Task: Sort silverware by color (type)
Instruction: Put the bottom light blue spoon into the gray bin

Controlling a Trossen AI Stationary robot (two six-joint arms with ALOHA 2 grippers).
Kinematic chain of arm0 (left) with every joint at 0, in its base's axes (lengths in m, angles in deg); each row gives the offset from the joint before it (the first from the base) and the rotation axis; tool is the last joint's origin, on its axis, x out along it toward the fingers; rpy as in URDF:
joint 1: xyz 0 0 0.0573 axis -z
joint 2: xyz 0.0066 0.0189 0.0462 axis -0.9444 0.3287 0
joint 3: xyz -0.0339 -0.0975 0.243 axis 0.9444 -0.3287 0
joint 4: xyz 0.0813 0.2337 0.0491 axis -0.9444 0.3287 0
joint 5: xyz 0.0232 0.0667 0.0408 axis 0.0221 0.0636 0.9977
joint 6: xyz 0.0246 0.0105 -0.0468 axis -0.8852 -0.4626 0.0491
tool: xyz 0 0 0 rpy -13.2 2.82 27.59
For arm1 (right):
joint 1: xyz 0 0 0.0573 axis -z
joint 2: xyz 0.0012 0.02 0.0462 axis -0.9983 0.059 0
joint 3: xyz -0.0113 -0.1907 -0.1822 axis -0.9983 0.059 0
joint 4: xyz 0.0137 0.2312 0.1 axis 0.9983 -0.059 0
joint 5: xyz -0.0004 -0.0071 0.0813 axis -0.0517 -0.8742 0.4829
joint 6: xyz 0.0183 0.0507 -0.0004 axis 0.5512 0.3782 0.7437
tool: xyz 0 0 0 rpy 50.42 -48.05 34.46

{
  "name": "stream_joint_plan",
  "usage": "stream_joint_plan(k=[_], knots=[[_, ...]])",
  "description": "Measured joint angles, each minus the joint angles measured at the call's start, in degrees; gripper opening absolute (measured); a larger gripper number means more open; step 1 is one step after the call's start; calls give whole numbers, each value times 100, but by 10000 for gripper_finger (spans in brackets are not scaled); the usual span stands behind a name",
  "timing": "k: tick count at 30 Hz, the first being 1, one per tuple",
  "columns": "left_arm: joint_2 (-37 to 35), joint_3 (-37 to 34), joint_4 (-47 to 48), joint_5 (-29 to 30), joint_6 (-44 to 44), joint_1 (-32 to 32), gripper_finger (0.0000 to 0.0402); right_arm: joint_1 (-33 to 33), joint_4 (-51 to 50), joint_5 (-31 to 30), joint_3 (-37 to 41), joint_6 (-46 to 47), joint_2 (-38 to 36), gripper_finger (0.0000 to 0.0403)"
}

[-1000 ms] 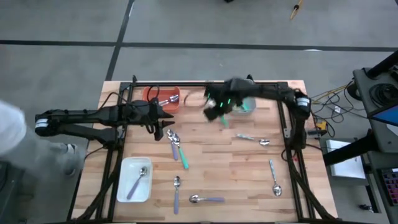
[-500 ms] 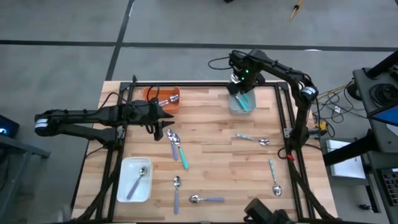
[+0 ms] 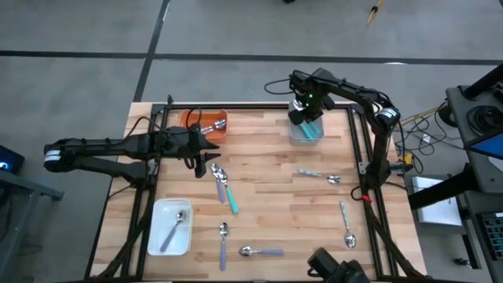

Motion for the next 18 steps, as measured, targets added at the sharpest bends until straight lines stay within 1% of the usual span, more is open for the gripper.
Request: stream_joint_plan(k=[6, 18], knots=[[11, 0, -1, 0, 1, 2, 109, 0, 155, -190, 0, -100, 175, 45], [17, 0, -1, 0, -1, -2, 109, -2, 229, -214, 9, -136, 221, 45]])
